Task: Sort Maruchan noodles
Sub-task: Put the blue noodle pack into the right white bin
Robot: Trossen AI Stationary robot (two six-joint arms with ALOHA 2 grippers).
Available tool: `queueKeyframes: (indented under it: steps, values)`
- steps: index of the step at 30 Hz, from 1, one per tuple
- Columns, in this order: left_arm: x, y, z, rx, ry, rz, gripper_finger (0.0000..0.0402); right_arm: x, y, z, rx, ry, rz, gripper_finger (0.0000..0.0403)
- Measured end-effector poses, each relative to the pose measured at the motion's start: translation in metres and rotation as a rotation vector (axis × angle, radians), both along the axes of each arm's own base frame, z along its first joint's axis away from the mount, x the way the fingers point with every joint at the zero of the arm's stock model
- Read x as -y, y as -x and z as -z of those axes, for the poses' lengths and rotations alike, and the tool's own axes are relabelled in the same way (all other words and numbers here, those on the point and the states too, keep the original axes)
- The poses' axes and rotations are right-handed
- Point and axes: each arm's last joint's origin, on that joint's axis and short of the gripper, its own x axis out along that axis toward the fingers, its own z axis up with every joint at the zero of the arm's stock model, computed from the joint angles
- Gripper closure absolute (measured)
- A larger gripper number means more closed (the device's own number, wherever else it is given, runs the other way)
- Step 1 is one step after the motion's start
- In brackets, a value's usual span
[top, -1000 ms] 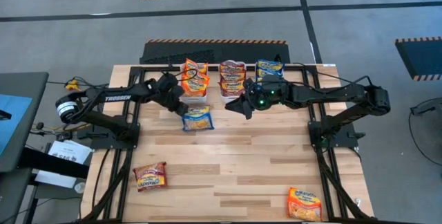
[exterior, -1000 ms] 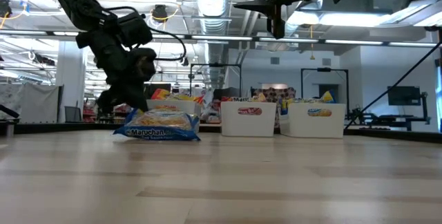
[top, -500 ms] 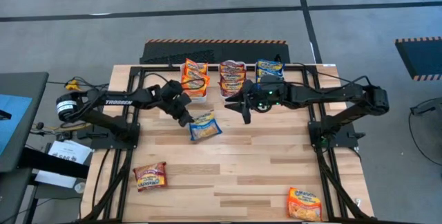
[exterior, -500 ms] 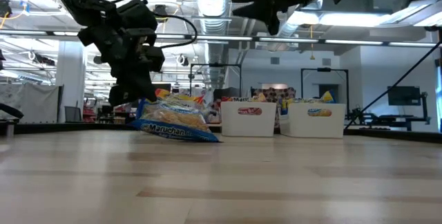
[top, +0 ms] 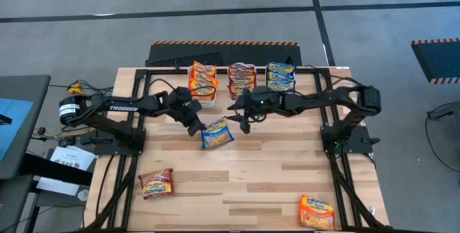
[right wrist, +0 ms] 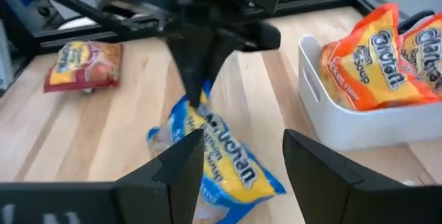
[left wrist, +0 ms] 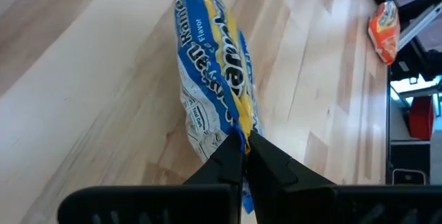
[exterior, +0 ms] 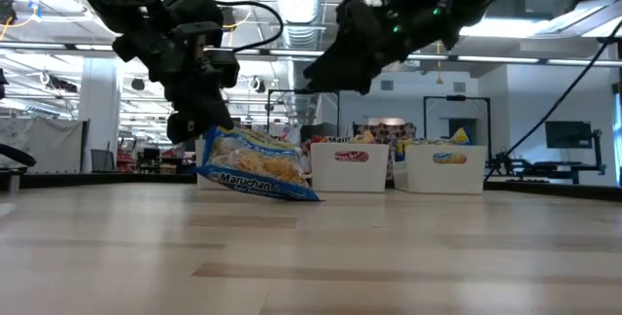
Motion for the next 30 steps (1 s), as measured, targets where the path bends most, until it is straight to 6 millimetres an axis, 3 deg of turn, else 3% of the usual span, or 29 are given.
queueKeyframes:
  steps: [12,19,30]
  values:
    - [0.003,-0.001,0.0,0.01,-0.051,0.05,0.0401,0.014,-0.038,0.034,-0.057,-0.04,-0.045,0.0184]
    - [0.003,-0.001,0.0,0.009,-0.055,0.053,0.0401,0.017,-0.057,0.03,-0.061,-0.018,-0.162,0.0184]
    - [0.003,0.0,0.0,0.008,-0.069,0.064,0.0401,0.033,-0.056,0.024,-0.108,0.09,-0.2,0.0184]
